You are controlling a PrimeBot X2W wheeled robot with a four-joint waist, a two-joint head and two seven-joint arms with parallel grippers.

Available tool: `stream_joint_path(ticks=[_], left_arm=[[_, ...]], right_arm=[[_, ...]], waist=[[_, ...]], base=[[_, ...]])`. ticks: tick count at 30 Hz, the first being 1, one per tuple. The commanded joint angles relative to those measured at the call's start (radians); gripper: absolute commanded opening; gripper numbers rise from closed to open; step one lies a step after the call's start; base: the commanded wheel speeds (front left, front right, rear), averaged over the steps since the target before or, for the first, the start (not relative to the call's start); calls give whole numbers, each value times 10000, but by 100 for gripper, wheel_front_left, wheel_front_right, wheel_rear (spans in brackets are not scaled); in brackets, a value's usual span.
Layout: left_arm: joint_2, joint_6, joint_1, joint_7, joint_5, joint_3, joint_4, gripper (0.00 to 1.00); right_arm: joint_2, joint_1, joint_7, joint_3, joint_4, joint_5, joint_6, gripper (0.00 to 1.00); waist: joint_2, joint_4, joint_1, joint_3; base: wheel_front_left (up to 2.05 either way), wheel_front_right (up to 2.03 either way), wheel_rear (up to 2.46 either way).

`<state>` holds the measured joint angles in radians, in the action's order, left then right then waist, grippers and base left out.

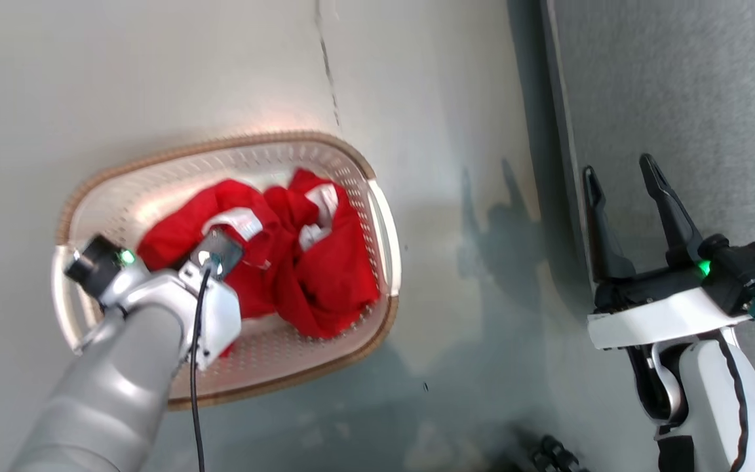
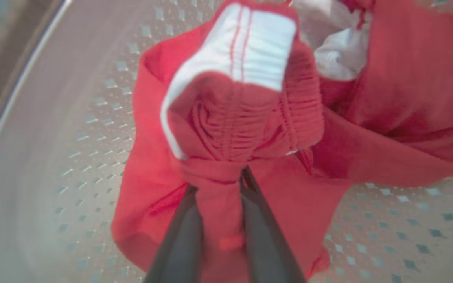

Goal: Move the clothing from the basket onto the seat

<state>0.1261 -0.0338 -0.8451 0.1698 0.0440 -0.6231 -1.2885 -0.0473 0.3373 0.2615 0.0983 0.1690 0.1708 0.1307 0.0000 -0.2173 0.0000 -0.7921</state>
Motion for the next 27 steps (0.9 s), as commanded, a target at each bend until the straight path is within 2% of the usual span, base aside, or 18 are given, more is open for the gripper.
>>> stream_joint_path(ticks=[1, 6, 10, 18, 27], left_arm=[[5, 24, 148, 137, -131, 79, -6, 0], [-302, -89, 873, 821, -757, 452, 126, 0], [-416, -116, 1494, 953, -1193, 697, 533, 0], [-247, 110, 2753, 954, -1727, 1228, 2977, 0], [-189, 434, 4367, 957, -2205, 2476, 6789, 0]], right_arm=[[-57, -98, 54, -74, 15, -62, 2, 100], [-59, -454, 54, -139, 246, -299, 2, 100], [-61, -913, 54, -98, 457, -419, 2, 100], [-65, -1489, 54, -106, 568, -520, 2, 100], [-62, -2056, 54, 51, 645, -471, 2, 100]], waist=[[0, 372, 0, 881], [0, 722, 0, 2329], [0, 1083, 0, 3538], [0, 1544, 0, 5227], [0, 1704, 0, 6545]], base=[[0, 0, 0], [0, 0, 0], [0, 0, 0], [0, 0, 0], [0, 0, 0]])
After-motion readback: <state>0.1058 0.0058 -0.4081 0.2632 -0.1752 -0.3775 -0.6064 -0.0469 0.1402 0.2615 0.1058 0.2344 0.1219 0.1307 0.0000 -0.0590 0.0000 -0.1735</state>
